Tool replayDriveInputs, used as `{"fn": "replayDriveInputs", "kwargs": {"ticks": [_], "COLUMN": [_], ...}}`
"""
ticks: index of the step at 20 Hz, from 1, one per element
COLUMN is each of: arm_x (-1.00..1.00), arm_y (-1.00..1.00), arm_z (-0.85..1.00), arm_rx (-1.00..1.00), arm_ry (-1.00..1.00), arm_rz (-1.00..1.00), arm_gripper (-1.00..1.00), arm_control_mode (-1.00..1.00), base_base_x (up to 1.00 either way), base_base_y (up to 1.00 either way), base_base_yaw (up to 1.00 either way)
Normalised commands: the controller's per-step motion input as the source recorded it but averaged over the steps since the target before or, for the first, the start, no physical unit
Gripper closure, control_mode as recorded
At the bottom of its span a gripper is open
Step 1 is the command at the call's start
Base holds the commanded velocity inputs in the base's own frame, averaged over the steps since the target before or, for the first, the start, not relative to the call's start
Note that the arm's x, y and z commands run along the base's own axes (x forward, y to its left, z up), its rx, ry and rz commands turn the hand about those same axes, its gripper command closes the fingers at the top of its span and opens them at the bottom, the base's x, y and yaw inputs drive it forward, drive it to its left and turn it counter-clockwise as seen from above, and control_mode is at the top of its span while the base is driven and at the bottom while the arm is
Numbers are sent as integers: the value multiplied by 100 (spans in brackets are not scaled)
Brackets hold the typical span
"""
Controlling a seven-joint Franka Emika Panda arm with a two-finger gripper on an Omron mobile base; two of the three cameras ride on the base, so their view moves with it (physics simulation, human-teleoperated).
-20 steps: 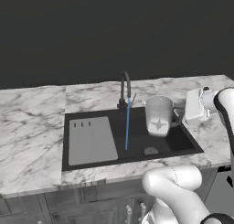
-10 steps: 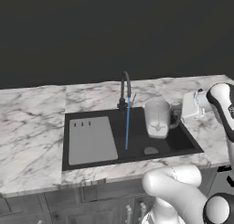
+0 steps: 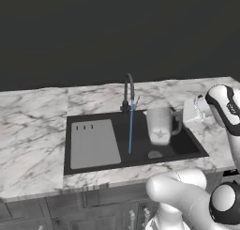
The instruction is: Turn on the sink faucet and place the jug under the water for a few seconds to fill it up.
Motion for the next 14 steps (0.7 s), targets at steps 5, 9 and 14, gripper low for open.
{"fn": "replayDriveInputs", "kwargs": {"ticks": [5, 9, 14], "arm_x": [17, 28, 34], "arm_y": [0, 0, 0], "arm_z": [-20, -12, -7], "arm_rx": [5, 7, 7], "arm_ry": [0, 0, 1], "arm_rz": [0, 0, 0], "arm_gripper": [100, 100, 100], "arm_control_mode": [-100, -100, -100], "base_base_x": [0, 0, 0], "base_base_y": [0, 0, 0], "base_base_yaw": [0, 0, 0]}}
